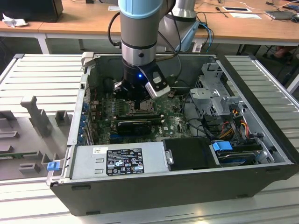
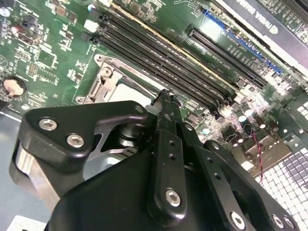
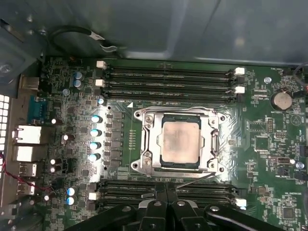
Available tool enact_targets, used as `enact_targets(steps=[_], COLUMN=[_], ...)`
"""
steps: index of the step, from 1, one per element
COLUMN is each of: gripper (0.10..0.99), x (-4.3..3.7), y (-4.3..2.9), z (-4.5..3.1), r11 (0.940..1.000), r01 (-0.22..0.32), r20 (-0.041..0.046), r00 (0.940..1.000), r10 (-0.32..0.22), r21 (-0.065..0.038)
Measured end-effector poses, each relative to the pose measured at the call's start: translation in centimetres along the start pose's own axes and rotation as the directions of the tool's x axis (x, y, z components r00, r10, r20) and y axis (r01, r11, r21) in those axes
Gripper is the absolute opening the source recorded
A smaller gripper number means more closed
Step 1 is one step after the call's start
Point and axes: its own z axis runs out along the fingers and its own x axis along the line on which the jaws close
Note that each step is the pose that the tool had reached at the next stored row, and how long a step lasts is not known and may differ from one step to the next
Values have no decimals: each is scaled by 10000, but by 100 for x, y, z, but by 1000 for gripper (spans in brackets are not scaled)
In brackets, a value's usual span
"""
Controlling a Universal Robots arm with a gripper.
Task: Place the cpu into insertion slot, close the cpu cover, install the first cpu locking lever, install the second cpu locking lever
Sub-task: 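Install the second cpu locking lever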
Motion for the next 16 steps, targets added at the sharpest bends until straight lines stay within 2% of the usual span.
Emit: enact_targets(steps=[16], gripper=[106], x=[2], y=[-6], z=[49], r11=[10000], r01=[1], r20=[0], r00=[10000], r10=[-1], r21=[-24])
